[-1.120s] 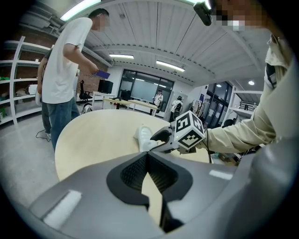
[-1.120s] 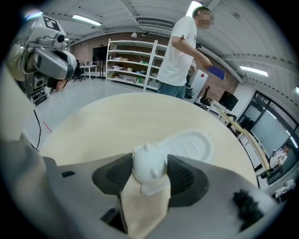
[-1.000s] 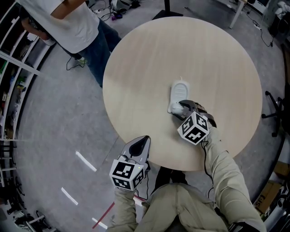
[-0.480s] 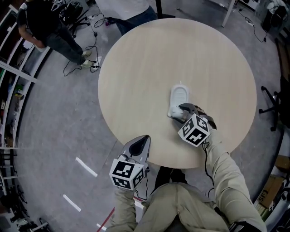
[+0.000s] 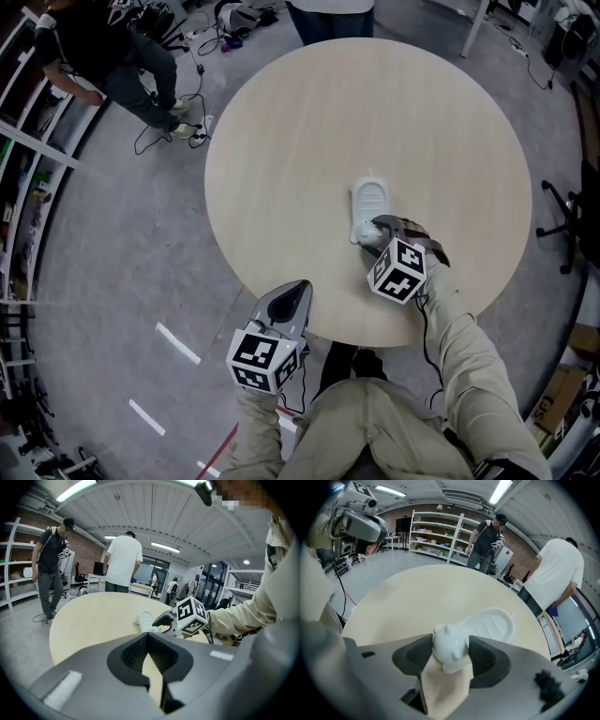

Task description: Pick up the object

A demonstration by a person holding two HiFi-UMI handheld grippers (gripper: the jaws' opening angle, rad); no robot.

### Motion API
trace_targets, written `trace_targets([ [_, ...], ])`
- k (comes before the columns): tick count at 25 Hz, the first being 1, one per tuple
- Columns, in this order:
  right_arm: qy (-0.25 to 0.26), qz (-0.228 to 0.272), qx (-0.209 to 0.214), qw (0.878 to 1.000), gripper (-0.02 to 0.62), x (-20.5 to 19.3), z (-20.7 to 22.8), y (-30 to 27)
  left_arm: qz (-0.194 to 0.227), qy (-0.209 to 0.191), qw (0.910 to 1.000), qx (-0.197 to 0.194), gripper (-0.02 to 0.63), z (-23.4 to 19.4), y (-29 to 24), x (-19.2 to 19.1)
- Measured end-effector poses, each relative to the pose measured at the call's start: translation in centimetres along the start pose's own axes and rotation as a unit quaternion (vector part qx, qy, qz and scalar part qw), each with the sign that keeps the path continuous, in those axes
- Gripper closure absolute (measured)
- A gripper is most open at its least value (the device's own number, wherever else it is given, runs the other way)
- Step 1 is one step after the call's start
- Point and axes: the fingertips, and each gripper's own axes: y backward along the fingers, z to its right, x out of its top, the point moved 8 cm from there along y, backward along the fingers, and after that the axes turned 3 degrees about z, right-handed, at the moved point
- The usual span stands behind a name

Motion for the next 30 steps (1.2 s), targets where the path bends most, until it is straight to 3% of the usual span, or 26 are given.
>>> trace_targets([
  [4, 0.03, -0.023, 0.003, 0.999, 0.353, 0.4, 0.0, -0.5, 0.001, 0.002, 1.0, 0.004, 0.604, -0.2, 0.4, -0.1],
  [10, 0.034, -0.055, 0.029, 0.998, 0.353, 1.0, 0.7, -1.2, 0.001, 0.005, 0.9999, 0.009, 0.604, -0.5, 0.4, -0.1],
  [15, 0.135, -0.133, 0.049, 0.981, 0.353, 0.9, 0.2, -2.2, 0.002, 0.005, 0.9999, 0.009, 0.604, -0.2, 0.8, 0.0],
  [17, 0.148, -0.142, 0.059, 0.977, 0.353, 1.1, 0.2, -2.5, 0.003, 0.006, 0.9999, 0.011, 0.604, -0.5, 1.0, -0.1],
  [23, 0.147, -0.137, 0.072, 0.977, 0.353, 1.4, 0.4, -2.8, 0.003, 0.01, 0.9999, 0.012, 0.604, -1.1, 1.1, -0.3],
  [30, 0.092, -0.091, 0.04, 0.991, 0.353, 1.1, 0.7, -2.1, 0.006, 0.006, 0.9999, 0.006, 0.604, -1.1, 0.8, 0.2],
])
